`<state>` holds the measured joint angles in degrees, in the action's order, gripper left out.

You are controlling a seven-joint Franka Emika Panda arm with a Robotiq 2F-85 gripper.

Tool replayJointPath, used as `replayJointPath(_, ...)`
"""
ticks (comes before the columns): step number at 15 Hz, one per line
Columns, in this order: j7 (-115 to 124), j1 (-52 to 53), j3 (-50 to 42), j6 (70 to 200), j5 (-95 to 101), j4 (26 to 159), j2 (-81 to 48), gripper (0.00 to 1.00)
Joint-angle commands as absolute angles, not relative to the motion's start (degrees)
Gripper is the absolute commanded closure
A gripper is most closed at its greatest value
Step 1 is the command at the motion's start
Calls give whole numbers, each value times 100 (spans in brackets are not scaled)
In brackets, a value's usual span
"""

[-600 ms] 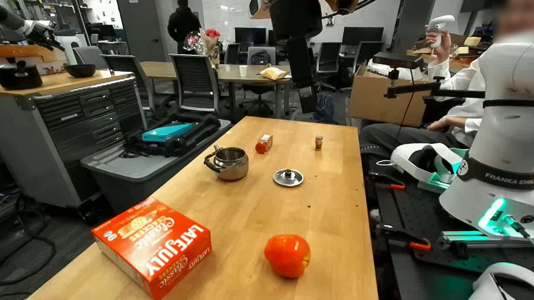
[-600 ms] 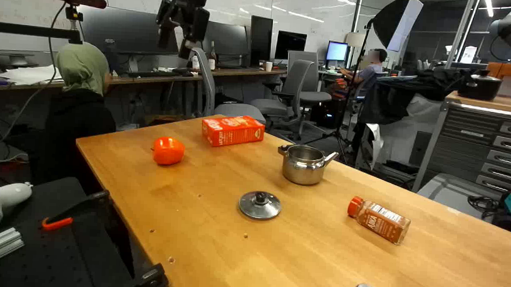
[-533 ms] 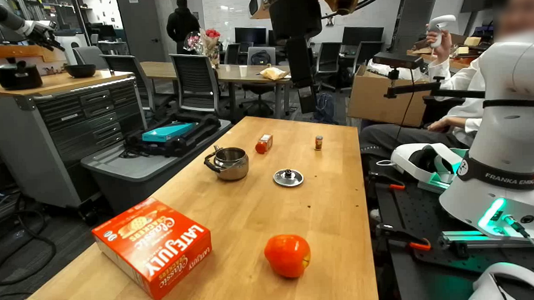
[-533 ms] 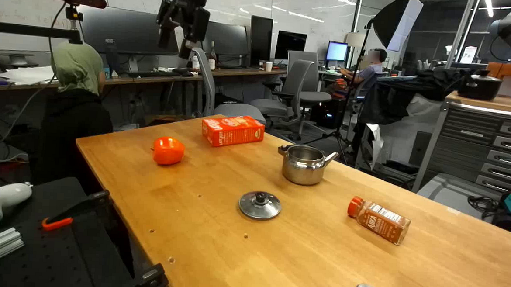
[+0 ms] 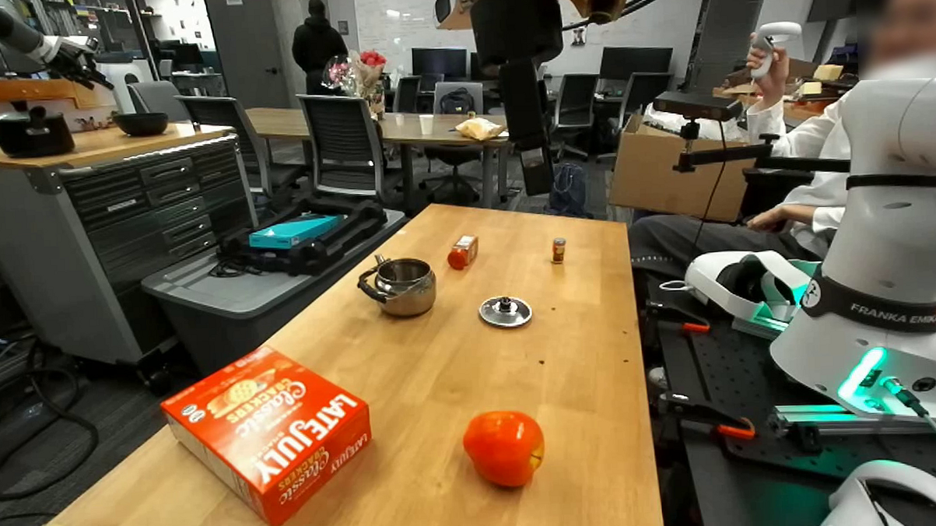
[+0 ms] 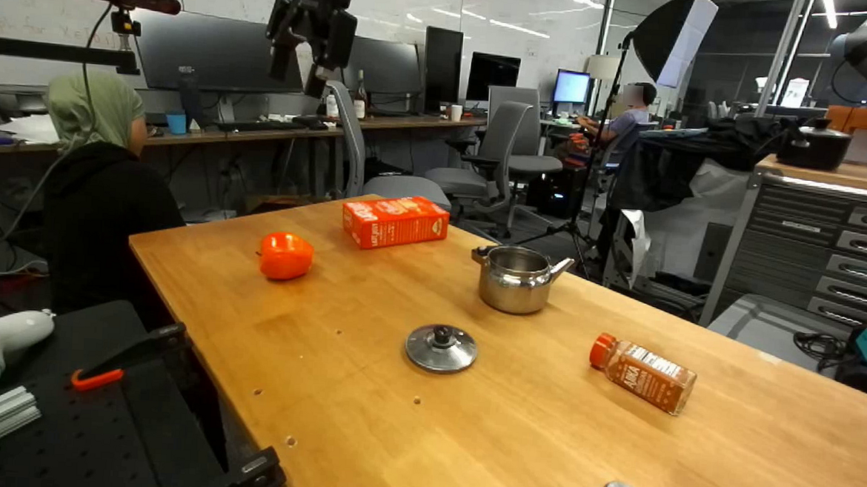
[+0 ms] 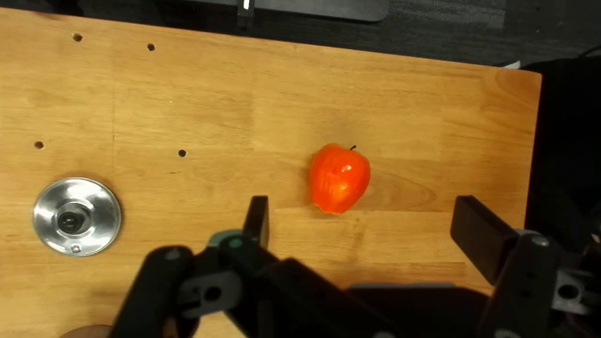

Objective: Place the silver lid on the silver kettle

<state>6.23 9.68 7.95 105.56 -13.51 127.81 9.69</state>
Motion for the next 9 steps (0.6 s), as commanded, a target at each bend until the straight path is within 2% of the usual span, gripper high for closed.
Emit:
replayJointPath(1,618,929,831,10546,-1355,12773,969,0)
replayJointPath(4,644,925,841,10534,-1284,12770,962,0)
replayJointPath(5,602,975,912,11258,-1385,13007,441,0)
replayJointPath(9,702,806,752,11801,-1194,13112,72,0)
